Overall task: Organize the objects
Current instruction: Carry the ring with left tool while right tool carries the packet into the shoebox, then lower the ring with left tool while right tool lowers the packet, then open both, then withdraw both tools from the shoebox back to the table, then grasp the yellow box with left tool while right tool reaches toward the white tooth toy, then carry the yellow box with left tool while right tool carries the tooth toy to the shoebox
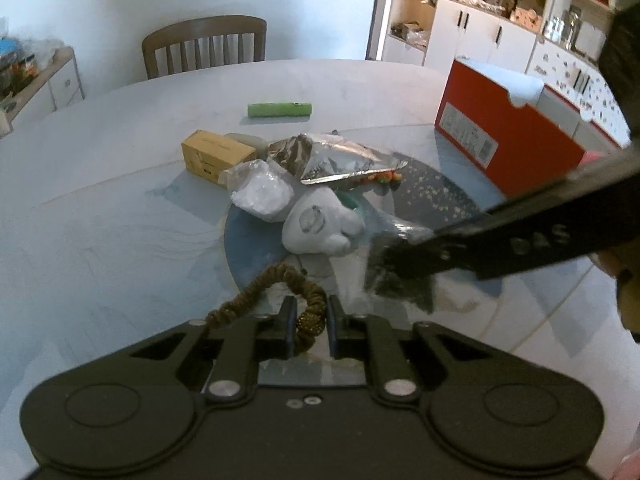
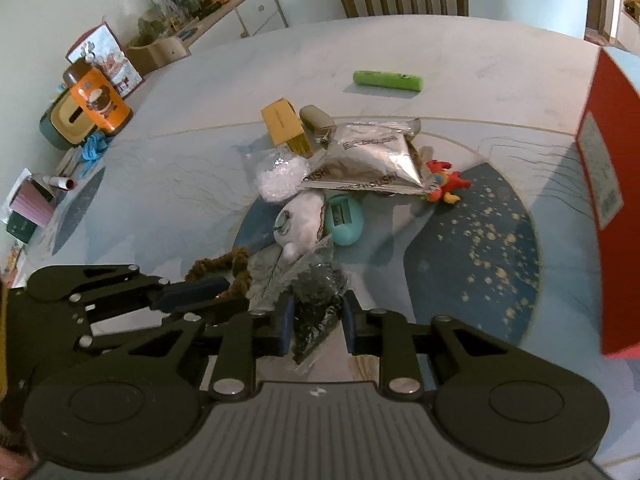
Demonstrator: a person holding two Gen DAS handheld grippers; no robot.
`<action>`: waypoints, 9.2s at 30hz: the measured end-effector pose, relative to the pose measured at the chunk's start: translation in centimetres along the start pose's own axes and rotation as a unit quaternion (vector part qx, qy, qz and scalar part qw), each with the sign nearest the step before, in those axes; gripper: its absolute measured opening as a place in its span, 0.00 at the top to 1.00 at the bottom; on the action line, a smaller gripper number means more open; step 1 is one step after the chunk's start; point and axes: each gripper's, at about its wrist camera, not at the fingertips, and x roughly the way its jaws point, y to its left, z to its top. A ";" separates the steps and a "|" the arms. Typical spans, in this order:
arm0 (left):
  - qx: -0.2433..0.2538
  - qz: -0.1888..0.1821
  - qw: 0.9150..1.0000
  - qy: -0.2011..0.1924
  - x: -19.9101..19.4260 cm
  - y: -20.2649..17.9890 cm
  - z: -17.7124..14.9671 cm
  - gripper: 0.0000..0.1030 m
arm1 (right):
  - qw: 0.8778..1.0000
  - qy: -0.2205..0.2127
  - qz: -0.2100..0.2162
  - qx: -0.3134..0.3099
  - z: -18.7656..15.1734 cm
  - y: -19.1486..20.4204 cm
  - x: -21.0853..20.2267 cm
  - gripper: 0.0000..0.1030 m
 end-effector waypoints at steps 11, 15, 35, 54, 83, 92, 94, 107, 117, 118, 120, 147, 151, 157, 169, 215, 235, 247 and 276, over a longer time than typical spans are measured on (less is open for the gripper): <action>-0.068 -0.029 0.997 -0.002 -2.8 -0.9 2.2 0.87 | 1.000 -0.020 -0.010 0.019 -1.4 -2.8 -7.9 0.77; -0.081 -0.048 0.996 -0.011 -4.2 -2.3 3.7 0.87 | 0.999 -0.032 -0.019 0.023 -1.5 -4.4 -10.8 0.77; -0.019 -0.113 0.992 -0.053 -5.1 -14.2 13.5 0.87 | 0.992 -0.087 -0.068 0.058 0.4 -16.1 -20.0 0.77; 0.001 -0.149 0.988 -0.035 1.0 -23.7 21.3 0.87 | 0.990 -0.069 -0.103 0.074 1.9 -27.2 -19.4 0.77; 0.007 -0.069 0.992 0.105 14.4 -27.5 19.2 0.87 | 0.995 0.033 -0.087 0.034 2.0 -32.7 -10.8 0.77; -0.002 -0.059 0.987 0.152 16.2 -27.2 18.3 0.87 | 0.995 0.036 -0.087 0.027 2.0 -32.8 -10.3 0.75; -0.007 -0.059 0.985 0.159 16.5 -27.0 18.3 0.85 | 0.995 0.036 -0.085 0.028 2.0 -32.9 -10.4 0.75; 0.010 -0.048 0.984 0.173 17.1 -27.5 18.6 0.44 | 0.996 0.032 -0.080 0.015 1.6 -32.2 -11.4 0.70; 0.022 -0.061 0.989 0.133 14.0 -27.5 19.0 0.35 | 0.997 -0.013 -0.076 -0.001 1.6 -31.1 -14.8 0.47; 0.023 -0.061 0.990 0.128 13.7 -27.7 19.0 0.35 | 0.997 -0.016 -0.074 0.000 1.6 -30.9 -15.1 0.47; 0.025 -0.065 0.990 0.119 12.8 -27.7 19.1 0.34 | 0.997 -0.022 -0.071 0.001 1.5 -30.5 -15.8 0.47; 0.033 -0.089 0.995 -0.020 -0.6 -19.5 16.6 0.02 | 0.991 -0.110 -0.080 -0.008 -0.3 -18.4 -21.4 0.29; 0.026 -0.079 0.996 -0.029 -2.0 -16.9 15.8 0.01 | 0.991 -0.118 -0.069 -0.016 -0.5 -15.5 -20.8 0.26; 0.005 -0.067 0.997 -0.028 -3.2 -12.8 14.5 0.01 | 0.992 -0.121 -0.039 -0.013 -0.5 -12.0 -19.4 0.24; -0.014 0.005 0.998 -0.056 -4.7 -4.4 13.5 0.01 | 0.993 -0.102 -0.013 -0.054 -0.3 -4.7 -15.1 0.24; -0.238 0.082 0.965 0.077 9.5 10.8 11.9 0.30 | 0.984 -0.001 -0.041 -0.174 2.3 3.7 5.4 0.25; -0.227 0.087 0.968 0.060 8.3 11.0 11.0 0.72 | 0.964 -0.023 -0.117 -0.239 1.3 5.7 5.8 0.66; -0.205 0.088 0.974 0.048 5.0 10.1 9.6 0.73 | 0.975 -0.028 -0.084 -0.203 0.9 5.9 2.2 0.68; -0.118 -0.005 0.993 0.025 -3.6 -3.7 11.9 0.73 | 0.991 -0.107 -0.072 -0.041 0.5 -5.7 -14.7 0.68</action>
